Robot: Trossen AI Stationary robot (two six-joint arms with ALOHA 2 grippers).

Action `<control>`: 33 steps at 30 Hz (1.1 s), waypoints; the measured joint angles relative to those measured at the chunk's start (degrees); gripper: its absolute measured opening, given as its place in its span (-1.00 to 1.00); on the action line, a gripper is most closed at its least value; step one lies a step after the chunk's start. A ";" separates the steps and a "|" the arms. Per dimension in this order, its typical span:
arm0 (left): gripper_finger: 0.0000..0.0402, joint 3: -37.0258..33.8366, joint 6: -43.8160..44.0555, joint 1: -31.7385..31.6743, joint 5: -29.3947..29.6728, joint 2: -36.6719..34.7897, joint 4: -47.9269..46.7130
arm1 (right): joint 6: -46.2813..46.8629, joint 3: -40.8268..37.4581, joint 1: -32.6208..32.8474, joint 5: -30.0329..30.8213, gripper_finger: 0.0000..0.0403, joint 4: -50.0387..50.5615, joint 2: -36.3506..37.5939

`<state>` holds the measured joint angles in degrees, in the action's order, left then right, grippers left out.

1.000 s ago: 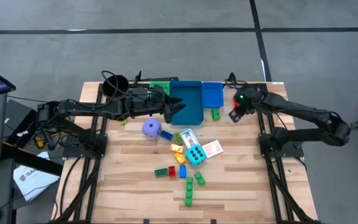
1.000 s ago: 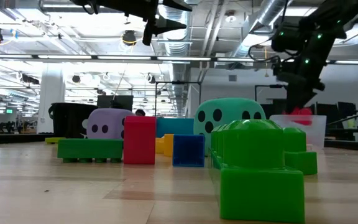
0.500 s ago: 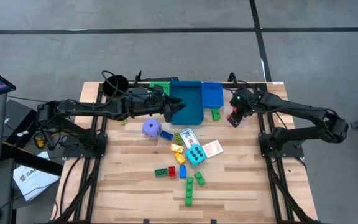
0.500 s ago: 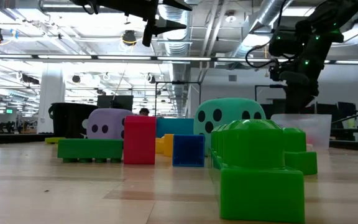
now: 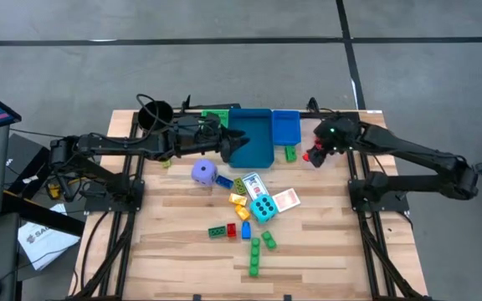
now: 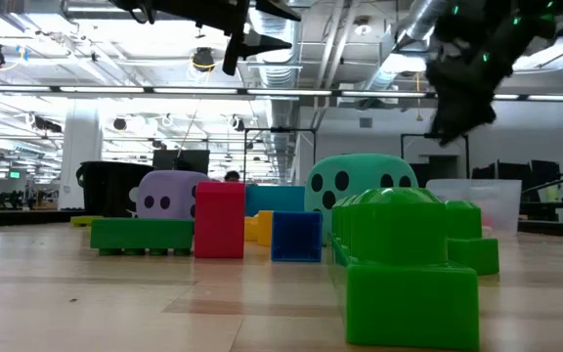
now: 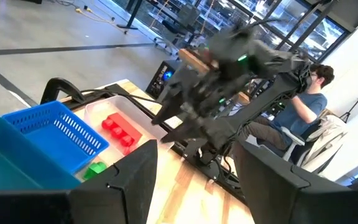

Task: Pick & Place Toys
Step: Put the large green game piece into the transparent bin

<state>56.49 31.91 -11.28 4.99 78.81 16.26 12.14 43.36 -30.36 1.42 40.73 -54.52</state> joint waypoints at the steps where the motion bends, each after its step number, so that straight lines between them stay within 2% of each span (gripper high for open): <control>1: 0.02 0.00 -0.01 -0.19 0.00 0.00 -0.42 | 2.15 0.29 1.15 0.10 0.18 -1.72 0.68; 5: 0.02 0.00 -0.03 -1.24 0.00 -0.01 -1.30 | 8.46 0.39 6.67 4.16 0.12 -8.98 1.85; 9: 0.02 0.00 -0.07 -2.03 0.00 -0.01 -1.47 | 12.52 0.39 11.87 9.18 0.07 -12.54 -0.34; 13: 0.02 0.00 -0.10 -2.37 -0.02 0.00 -1.62 | 17.88 0.39 16.30 9.39 0.02 -13.42 -4.60; 18: 0.02 0.00 -2.34 -2.37 -0.47 0.00 -5.29 | 28.81 0.36 21.49 14.93 -0.05 -13.79 -12.68; 22: 0.02 0.00 -2.59 -2.37 -3.89 0.00 -9.73 | 36.29 0.33 24.42 15.38 -0.11 -16.89 -18.40; 27: 0.02 0.00 -4.76 -2.37 -4.14 0.00 -14.32 | 47.86 0.33 27.14 15.58 -0.20 -16.63 -22.92; 33: 0.02 -0.02 -4.95 -2.37 -4.30 -0.36 -15.12 | 51.81 0.35 28.90 17.06 -0.29 -17.38 -26.07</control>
<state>56.47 26.96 -13.65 0.70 78.44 1.14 63.95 43.70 -1.46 18.48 23.35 -80.60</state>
